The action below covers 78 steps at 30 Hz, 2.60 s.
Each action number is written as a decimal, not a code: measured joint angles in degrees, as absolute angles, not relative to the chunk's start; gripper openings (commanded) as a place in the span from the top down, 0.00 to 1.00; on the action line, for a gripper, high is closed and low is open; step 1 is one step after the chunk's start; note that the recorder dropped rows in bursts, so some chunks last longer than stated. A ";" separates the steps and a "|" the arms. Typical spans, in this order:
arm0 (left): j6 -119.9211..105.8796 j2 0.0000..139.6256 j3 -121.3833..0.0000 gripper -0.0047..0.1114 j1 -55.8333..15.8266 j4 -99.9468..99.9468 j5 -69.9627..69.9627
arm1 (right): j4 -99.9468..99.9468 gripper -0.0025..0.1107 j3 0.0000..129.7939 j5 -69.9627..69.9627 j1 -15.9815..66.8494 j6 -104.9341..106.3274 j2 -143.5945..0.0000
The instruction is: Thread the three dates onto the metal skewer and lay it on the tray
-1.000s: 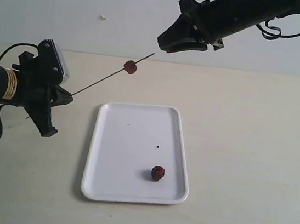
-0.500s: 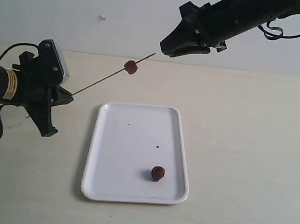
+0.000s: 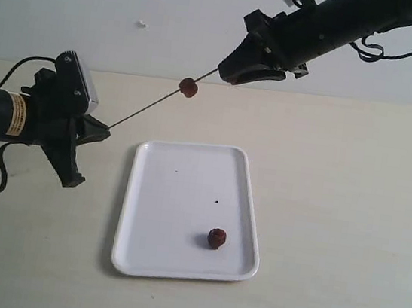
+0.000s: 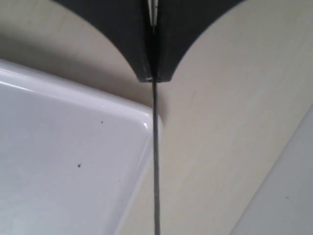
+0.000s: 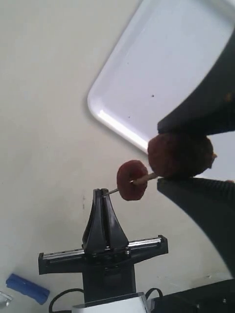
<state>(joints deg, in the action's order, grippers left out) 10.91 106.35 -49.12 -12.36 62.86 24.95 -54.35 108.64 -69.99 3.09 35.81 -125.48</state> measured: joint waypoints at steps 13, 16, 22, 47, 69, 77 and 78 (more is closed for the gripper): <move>11.04 106.35 -49.12 0.96 -12.77 63.54 23.26 | -55.39 0.74 108.64 -70.08 2.88 36.36 -125.57; 11.04 106.35 -49.12 0.96 -12.77 63.66 22.66 | -55.52 0.74 108.64 -70.08 2.88 36.48 -125.57; 11.04 106.35 -49.12 0.96 -12.86 63.93 21.96 | -55.88 0.74 108.64 -70.08 2.88 36.60 -125.57; 10.51 106.35 -49.12 0.96 -12.86 62.62 21.09 | -54.37 0.74 108.64 -70.08 2.88 36.60 -125.57; 10.51 106.35 -49.12 0.96 -13.88 63.53 22.15 | -55.51 0.74 108.64 -70.20 2.88 36.98 -125.88; 10.51 106.35 -49.12 0.96 -13.88 63.53 22.66 | -55.01 0.74 108.64 -70.20 4.34 37.60 -125.88; 10.51 106.35 -49.12 0.96 -13.88 63.38 22.78 | -54.91 0.74 108.64 -70.20 4.58 37.68 -125.88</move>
<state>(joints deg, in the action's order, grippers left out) 10.51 106.35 -49.12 -13.88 63.38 22.78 -54.91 108.64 -70.20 4.58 37.68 -125.88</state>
